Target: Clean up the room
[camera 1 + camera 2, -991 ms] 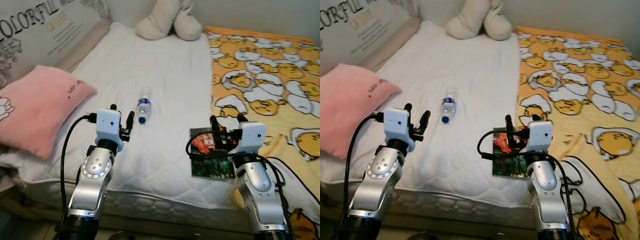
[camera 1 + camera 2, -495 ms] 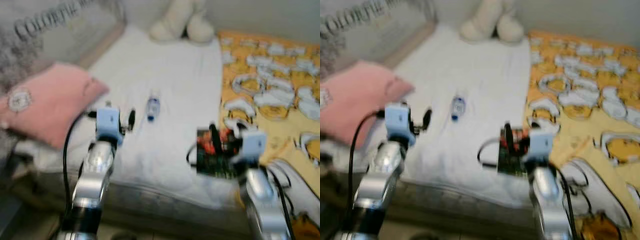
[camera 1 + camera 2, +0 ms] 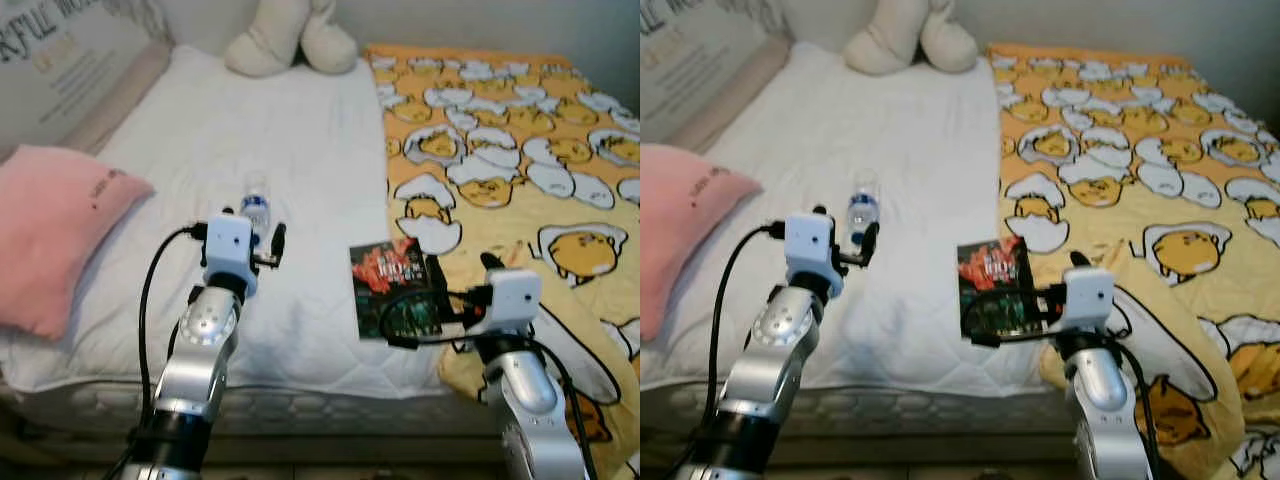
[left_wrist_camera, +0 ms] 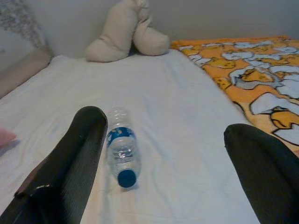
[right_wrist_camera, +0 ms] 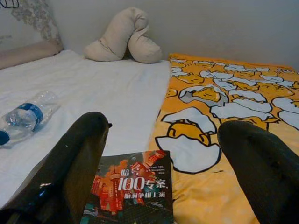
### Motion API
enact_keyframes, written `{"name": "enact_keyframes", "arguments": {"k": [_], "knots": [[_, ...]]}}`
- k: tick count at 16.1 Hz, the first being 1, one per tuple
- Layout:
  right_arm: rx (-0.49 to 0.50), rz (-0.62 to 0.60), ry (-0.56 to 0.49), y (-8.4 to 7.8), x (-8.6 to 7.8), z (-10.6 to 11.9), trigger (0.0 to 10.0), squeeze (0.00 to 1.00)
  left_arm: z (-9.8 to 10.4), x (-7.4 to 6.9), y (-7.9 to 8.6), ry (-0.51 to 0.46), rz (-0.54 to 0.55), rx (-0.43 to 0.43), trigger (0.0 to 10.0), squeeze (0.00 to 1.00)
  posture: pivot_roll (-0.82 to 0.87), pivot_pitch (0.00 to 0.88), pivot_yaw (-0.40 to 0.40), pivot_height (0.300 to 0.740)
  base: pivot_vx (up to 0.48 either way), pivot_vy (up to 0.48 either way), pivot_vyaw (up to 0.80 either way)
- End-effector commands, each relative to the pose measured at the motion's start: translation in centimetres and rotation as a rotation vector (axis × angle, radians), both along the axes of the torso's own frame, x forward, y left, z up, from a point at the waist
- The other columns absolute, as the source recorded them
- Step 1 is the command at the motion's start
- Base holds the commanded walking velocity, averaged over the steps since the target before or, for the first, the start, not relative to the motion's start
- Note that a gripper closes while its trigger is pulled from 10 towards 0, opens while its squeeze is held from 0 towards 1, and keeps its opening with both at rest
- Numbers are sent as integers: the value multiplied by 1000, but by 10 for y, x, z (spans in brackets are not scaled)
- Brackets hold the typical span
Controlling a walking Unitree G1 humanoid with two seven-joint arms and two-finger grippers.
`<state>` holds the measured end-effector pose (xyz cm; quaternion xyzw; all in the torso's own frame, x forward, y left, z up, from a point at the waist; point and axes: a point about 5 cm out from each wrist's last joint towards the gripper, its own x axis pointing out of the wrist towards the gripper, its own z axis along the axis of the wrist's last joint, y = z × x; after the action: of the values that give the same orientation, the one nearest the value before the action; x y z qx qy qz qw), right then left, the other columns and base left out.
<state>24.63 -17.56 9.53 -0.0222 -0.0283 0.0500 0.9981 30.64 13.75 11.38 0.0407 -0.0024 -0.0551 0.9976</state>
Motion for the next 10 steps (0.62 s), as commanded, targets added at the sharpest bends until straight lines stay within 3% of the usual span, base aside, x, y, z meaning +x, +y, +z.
{"name": "enact_keyframes", "arguments": {"k": [1, 4, 5, 10], "knots": [[-10, 7, -18, 1, 0, 5, 10000, 0, 3, 3, 5, -5, 34, 6, 10000, 0, -88, 0, 10, 740, 0, 0, 0], [-20, 23, -12, 1, 0, 5, 10000, 0, 2, 0, 8, -14, 38, 26, 10000, 0, -82, 0, 6, 740, 0, 0, 0], [-21, 25, -11, 1, 2, 5, 10000, 0, 4, -1, 7, -22, 28, -8, 10000, 0, -80, 0, 4, 740, 0, 0, 0], [-16, 26, -48, 1, 8, 13, 10000, 0, 25, 2, -2, -116, -12, -49, 10000, 0, -68, 0, -5, 740, 352, 325, 0]]}}
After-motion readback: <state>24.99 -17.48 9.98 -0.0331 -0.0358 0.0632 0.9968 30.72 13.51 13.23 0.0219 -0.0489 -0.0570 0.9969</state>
